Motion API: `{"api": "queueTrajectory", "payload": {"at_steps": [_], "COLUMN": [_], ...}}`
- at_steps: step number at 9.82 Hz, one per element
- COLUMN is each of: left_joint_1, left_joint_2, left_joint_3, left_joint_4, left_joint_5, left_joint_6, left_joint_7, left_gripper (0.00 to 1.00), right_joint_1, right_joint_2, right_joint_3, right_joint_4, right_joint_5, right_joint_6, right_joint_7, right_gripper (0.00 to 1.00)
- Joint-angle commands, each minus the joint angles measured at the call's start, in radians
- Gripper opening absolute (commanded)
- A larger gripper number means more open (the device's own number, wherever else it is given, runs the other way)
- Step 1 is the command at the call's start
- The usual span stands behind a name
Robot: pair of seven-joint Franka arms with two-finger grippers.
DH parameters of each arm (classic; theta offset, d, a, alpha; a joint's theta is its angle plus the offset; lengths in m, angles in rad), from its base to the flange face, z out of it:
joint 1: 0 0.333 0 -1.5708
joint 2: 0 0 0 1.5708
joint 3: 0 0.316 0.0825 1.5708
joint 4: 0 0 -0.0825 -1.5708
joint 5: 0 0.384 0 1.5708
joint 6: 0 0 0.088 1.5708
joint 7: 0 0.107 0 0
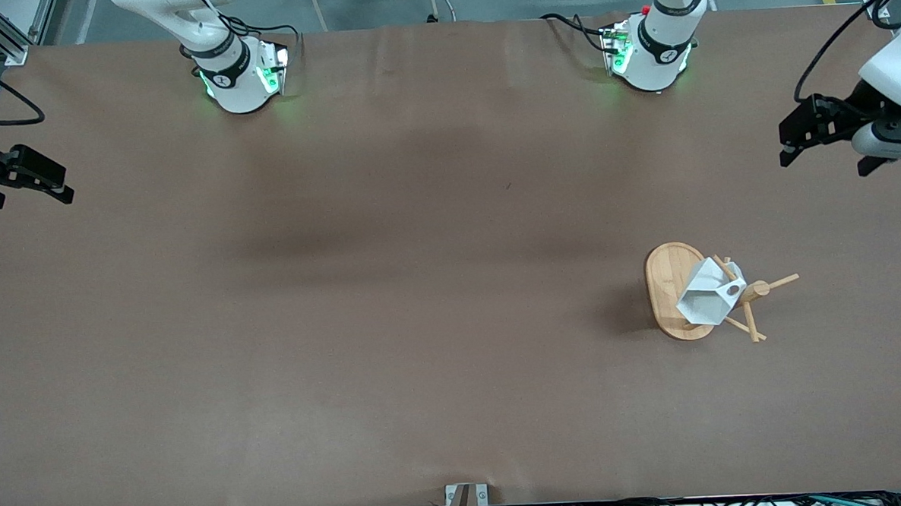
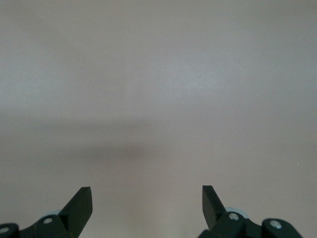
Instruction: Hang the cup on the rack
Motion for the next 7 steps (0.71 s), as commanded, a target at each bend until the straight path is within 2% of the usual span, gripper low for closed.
{"api": "queueTrajectory", "payload": {"at_steps": [1, 4, 7], "left_joint_1": [-0.022, -0.043, -0.019], "left_joint_2": [-0.087, -0.087, -0.001], "left_joint_3": [0.013, 0.015, 0.013], "left_joint_4": [-0.144, -0.149, -0.036], "left_joint_5": [0.013, 0.009, -0.001], "left_joint_6": [0.004, 0.004, -0.037], "left_joint_7": [-0.089, -0.093, -0.073], "left_gripper": [1.00, 1.00, 1.00], "right_joint_1": [-0.001, -0.001, -0.001], "right_joint_2": [-0.012, -0.012, -0.012], "right_joint_3": [0.004, 0.004, 0.004], "right_joint_4": [-0.015, -0.015, -0.015], "right_joint_5": [-0.009, -0.008, -0.008], "right_joint_6": [0.010, 0.010, 0.010], "right_joint_7": [0.015, 0.015, 0.015], "right_gripper": [0.98, 0.98, 0.98]}}
